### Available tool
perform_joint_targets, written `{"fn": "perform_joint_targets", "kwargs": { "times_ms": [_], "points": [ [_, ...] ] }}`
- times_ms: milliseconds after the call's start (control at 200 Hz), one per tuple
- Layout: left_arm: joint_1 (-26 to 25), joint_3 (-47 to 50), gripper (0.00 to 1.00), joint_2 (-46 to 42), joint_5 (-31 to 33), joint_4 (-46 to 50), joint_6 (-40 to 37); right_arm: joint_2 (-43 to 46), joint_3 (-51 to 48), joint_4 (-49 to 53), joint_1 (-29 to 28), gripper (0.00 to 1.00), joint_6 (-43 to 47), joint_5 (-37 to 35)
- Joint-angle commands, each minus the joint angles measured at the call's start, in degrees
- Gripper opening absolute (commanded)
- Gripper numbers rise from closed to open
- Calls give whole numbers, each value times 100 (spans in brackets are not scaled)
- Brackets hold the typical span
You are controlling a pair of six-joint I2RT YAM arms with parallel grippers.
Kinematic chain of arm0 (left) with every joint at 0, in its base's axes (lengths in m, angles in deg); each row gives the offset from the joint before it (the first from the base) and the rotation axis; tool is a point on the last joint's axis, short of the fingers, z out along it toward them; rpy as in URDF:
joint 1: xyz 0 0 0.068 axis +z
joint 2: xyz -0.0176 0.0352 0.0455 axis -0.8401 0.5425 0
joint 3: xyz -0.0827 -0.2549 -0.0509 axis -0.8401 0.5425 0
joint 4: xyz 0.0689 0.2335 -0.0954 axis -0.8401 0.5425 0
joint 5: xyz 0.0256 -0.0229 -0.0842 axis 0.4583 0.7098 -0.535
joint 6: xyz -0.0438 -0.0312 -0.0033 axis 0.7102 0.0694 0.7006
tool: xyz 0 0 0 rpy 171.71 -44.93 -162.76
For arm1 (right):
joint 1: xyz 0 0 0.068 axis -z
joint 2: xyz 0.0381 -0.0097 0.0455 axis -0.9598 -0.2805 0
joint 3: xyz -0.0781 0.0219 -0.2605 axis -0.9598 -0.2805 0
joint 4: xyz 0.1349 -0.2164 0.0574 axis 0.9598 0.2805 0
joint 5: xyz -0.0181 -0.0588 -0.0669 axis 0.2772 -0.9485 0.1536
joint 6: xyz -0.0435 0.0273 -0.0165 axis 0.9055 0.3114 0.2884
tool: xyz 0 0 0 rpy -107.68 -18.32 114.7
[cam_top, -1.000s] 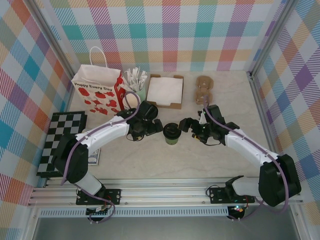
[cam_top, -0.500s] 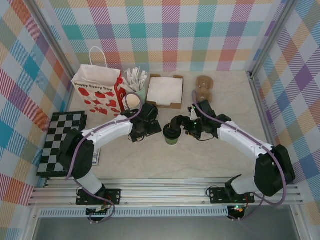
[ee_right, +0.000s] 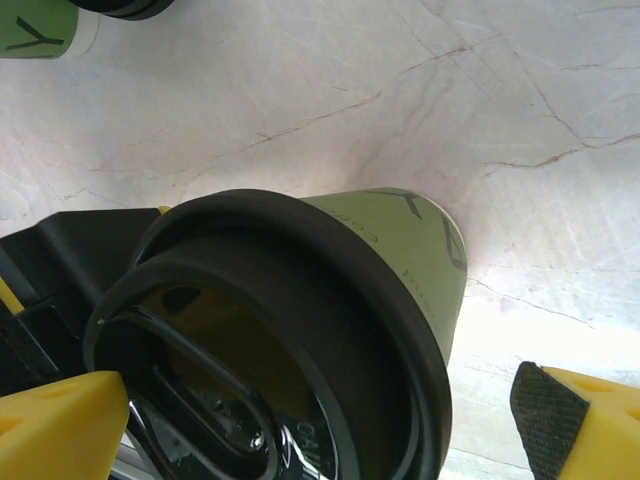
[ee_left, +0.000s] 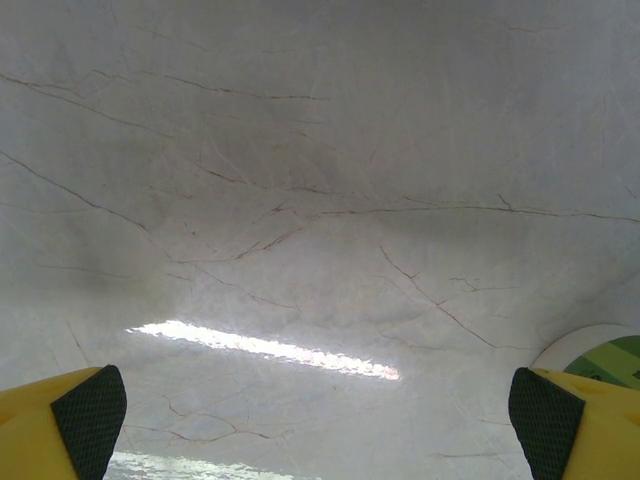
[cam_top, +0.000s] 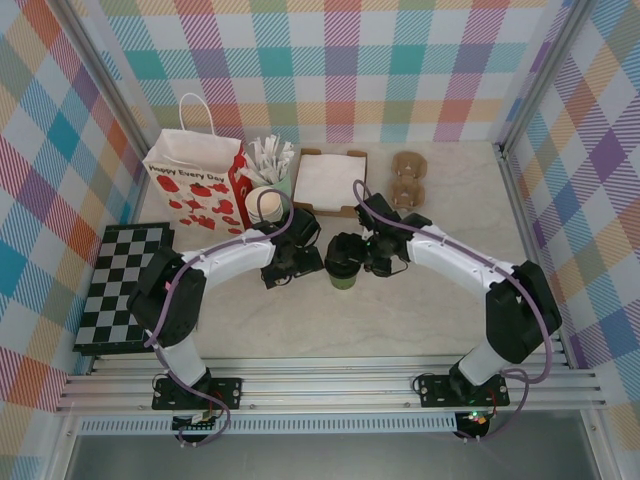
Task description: Pack the takeout coffee
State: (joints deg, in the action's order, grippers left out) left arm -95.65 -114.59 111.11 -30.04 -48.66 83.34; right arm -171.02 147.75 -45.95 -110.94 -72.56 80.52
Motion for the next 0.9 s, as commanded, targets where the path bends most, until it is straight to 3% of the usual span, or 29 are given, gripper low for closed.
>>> {"fn": "perform_joint_targets", "kwargs": {
  "times_ms": [0, 440, 895],
  "points": [
    [-26, -151, 100, 107, -67, 45, -21, -77, 207, 144, -56, 100, -31, 7],
    [-27, -168, 100, 30, 18, 67, -33, 362, -75, -126, -74, 100, -154, -250],
    [-60, -186, 100, 123, -148, 10, -65, -80, 168, 151, -108, 100, -413, -292]
  ]
}}
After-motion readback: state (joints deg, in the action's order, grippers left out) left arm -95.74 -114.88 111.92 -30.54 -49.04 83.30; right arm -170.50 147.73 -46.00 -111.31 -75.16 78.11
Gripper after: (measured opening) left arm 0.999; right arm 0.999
